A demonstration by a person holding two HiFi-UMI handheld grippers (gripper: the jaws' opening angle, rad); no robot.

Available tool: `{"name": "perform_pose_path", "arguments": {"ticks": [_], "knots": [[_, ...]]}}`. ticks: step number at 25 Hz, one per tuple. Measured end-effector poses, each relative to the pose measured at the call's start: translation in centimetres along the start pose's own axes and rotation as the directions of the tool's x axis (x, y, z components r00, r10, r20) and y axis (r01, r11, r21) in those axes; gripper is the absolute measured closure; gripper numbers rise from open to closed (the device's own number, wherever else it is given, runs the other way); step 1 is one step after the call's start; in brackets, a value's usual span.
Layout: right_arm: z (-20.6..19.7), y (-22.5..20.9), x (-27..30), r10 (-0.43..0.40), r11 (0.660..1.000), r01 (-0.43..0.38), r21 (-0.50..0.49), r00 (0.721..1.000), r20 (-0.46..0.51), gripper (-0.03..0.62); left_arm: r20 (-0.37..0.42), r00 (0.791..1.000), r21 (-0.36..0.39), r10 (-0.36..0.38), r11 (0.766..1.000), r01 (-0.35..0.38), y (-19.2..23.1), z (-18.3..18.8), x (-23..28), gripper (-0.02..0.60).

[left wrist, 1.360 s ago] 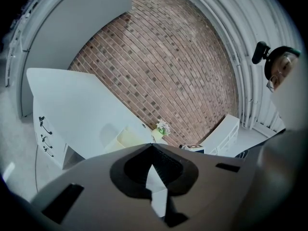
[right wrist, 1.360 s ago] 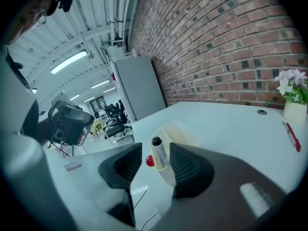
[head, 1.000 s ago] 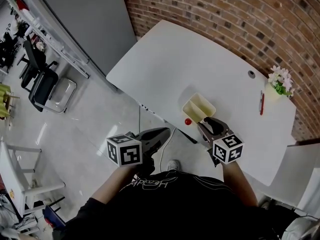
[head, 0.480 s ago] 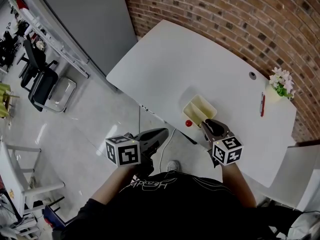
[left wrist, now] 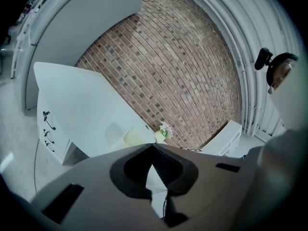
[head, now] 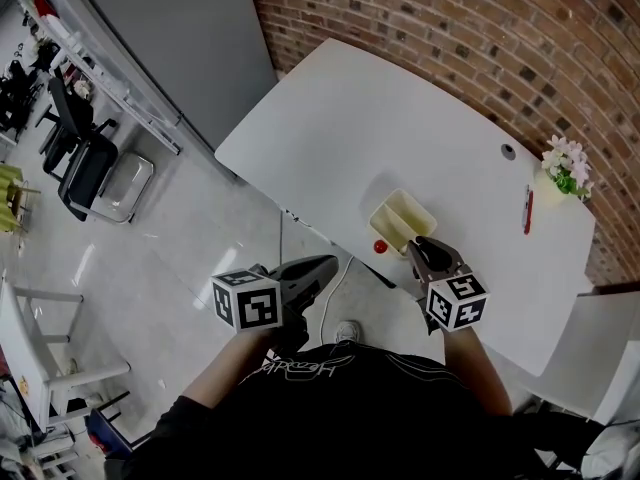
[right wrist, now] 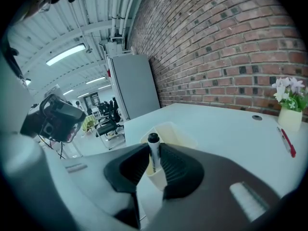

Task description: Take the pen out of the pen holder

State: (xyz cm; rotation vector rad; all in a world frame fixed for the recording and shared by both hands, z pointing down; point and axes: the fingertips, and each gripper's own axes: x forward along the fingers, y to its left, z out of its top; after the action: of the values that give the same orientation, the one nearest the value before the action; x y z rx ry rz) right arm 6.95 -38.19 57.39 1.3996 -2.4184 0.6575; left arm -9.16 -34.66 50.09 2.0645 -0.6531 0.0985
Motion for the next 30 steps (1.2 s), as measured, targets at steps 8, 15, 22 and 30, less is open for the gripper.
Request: {"name": "perform_pose_path", "arguments": {"ticks": [8, 15, 22, 30], "knots": [[0.3, -0.6, -0.5, -0.014, 1.000, 0.014, 0.024, 1.000, 0.011, 0.523, 0.016, 1.000, 0.004, 0.009, 1.000, -0.009, -0.2, -0.4, -0.6, 0.578], [2.2, 0.2, -1.7, 0.005, 1.000, -0.006, 0.013, 0.997, 0.078, 0.523, 0.027, 1.000, 0.001, -0.007, 1.000, 0.007, -1.5, -1.1, -1.0, 0.578], [4.3, 1.3, -3.9, 0.014, 0.999, -0.006, -0.050, 0.988, 0.151, 0.523, 0.042, 0.999, 0.010, -0.001, 1.000, 0.001, -3.4, -2.4, -1.6, 0.578], [6.7, 1.8, -7.6, 0.006, 0.999, 0.002, -0.033, 0.972, 0.237, 0.523, 0.063, 0.998, 0.039, -0.016, 0.999, 0.013, -6.7, -3.4, -2.4, 0.578]]}}
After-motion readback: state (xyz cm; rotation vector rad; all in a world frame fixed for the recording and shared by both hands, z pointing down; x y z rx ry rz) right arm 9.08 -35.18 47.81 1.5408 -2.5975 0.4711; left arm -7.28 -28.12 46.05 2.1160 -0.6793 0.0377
